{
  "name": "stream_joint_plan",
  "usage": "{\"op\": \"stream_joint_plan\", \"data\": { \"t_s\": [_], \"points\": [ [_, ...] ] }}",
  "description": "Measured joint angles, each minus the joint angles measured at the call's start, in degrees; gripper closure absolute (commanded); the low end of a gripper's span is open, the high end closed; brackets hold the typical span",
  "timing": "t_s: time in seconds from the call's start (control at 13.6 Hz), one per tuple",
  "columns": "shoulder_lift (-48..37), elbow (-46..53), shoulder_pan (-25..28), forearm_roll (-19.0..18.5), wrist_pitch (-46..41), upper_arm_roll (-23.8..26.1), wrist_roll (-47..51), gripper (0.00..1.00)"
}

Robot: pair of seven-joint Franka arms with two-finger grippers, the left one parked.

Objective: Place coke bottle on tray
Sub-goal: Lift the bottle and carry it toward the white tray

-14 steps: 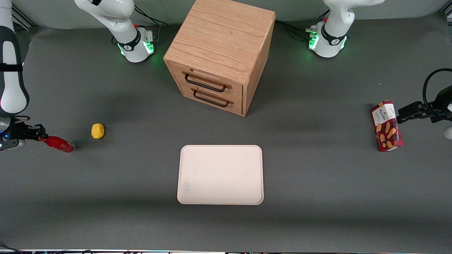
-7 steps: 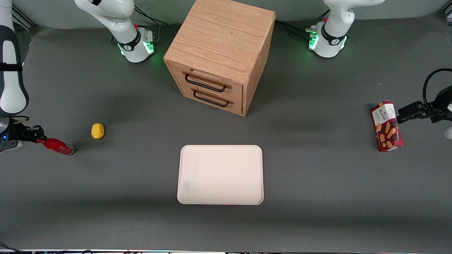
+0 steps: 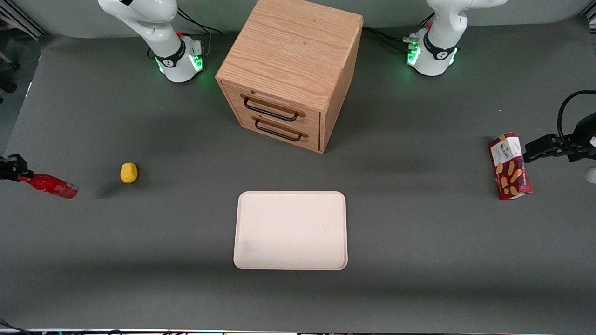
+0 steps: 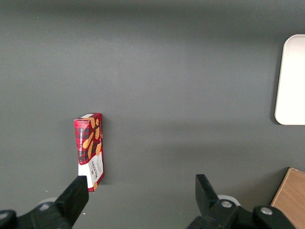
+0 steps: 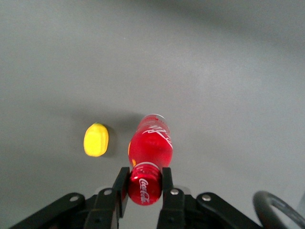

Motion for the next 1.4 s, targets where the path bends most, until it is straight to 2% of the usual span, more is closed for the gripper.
{"op": "stream_joint_plan", "data": {
  "t_s": [0.51,0.81,1.03,1.4],
  "points": [
    [-2.06,18.57,0.07,-2.16,-20.76,-0.07,-0.08,1.0],
    [-4.8,21.11,2.61,-2.94,-23.53,-0.03,-0.16,1.0],
    [-4.47,21.06,8.42,-2.94,-23.53,0.04,1.39,1.0],
    [-4.44,22.37,21.32,-3.0,-23.49,0.11,11.15,1.0]
  ]
}}
